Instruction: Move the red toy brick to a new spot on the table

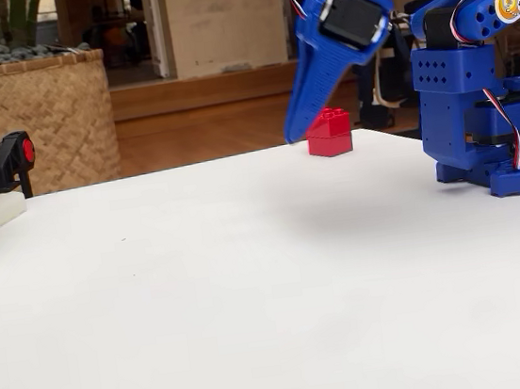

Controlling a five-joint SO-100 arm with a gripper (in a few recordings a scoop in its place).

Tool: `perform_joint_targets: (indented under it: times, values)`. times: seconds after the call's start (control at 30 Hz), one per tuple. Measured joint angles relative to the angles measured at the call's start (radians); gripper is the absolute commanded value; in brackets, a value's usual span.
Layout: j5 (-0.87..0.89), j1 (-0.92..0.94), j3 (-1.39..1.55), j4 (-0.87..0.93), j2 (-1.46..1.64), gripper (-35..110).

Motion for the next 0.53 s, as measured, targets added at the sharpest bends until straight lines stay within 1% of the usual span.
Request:
perform_joint_targets:
  times: [0.1, 0.2, 0.33, 0.53]
  values:
    - [-0.055, 0.014, 0.176, 0.032, 0.178, 0]
    - [-0.126, 0.071, 0.308, 0.109, 0.324, 0]
    - [-0.126, 0.058, 0.322, 0.190, 0.367, 0]
    - [-0.135, 0.040, 0.322, 0.212, 0.374, 1]
